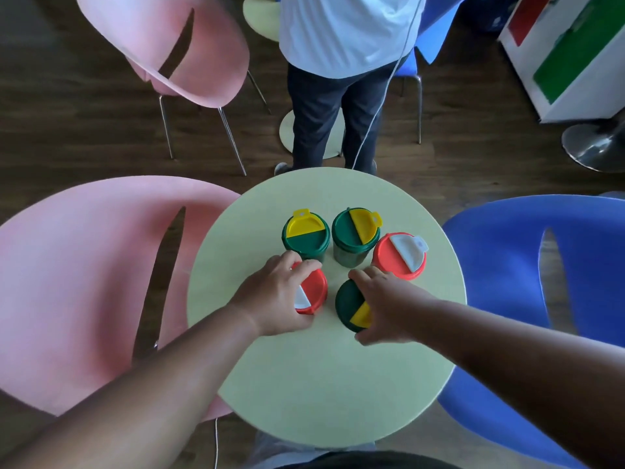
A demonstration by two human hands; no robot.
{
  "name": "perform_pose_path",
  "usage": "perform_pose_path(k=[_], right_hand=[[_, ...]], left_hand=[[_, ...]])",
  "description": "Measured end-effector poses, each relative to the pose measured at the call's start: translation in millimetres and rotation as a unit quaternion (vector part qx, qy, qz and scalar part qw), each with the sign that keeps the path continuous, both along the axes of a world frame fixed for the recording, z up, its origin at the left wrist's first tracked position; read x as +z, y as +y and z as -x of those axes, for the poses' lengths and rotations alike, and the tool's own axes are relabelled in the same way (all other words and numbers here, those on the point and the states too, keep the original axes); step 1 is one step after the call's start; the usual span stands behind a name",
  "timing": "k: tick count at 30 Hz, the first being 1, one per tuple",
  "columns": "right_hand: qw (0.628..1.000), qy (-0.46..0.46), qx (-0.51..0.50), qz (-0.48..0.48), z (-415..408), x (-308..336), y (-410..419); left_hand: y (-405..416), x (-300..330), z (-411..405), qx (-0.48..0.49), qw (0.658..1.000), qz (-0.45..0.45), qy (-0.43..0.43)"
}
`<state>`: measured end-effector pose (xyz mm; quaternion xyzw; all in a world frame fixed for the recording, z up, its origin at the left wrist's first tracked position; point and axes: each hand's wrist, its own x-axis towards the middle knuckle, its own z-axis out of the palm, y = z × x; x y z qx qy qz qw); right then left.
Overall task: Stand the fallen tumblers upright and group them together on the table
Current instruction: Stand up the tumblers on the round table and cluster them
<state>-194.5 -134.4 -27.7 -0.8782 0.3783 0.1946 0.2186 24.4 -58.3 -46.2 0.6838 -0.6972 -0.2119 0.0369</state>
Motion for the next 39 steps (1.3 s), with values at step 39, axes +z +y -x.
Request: perform_pose_path(k=[39], right_hand=[[0.986,-0.001,-0.139,0.096,-39,3,-86]], left_hand=[[-71,-2,1,0.149,0.989,-0.003,-0.002]])
